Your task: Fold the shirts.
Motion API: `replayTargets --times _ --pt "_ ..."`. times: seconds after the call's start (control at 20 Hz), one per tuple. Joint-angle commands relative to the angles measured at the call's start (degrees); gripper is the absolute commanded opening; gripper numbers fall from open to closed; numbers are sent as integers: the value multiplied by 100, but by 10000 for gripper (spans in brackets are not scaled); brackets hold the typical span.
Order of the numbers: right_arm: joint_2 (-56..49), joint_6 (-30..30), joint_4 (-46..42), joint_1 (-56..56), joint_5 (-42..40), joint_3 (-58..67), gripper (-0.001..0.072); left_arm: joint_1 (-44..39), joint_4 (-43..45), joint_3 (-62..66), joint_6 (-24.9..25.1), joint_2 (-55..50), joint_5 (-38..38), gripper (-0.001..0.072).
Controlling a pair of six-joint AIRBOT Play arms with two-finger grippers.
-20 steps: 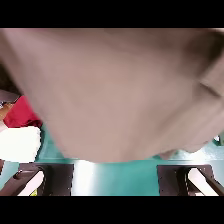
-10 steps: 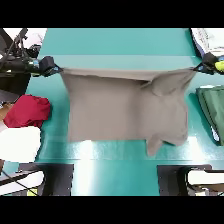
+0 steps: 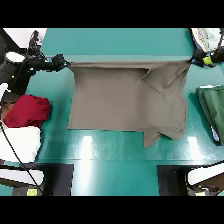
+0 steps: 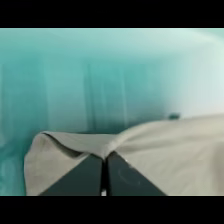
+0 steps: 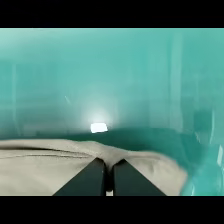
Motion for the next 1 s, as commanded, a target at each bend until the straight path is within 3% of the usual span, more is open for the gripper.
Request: replayTargets --times 0.0,0.15,0.45,0.5,0.55,0.6,0.8,0.95 --pt "96 -186 -55 9 74 -728 23 -4 695 26 278 -181 -688 25" --pt "647 -181 -452 22 9 -1810 23 -4 1460 -70 188 -181 -1453 25" --pt "1132 -181 -522 61 -509 -3093 27 -4 1585 -595 -153 -181 -1128 31" --pt "1130 -181 -522 107 -455 -3108 41 -4 1582 -590 -181 -179 -1154 280" --pt "1130 -181 -522 122 -367 -3080 193 -2 1582 -566 -345 -179 -1231 514" --pt "1130 -181 -527 122 -188 -2992 327 15 1580 -540 -529 -162 -1375 533" --pt "1252 -498 -531 -144 1126 -2586 329 297 1888 -557 -599 258 -2153 533" --pt "1923 -570 -511 -490 1270 -3086 329 542 2048 -890 -535 752 -2861 534"
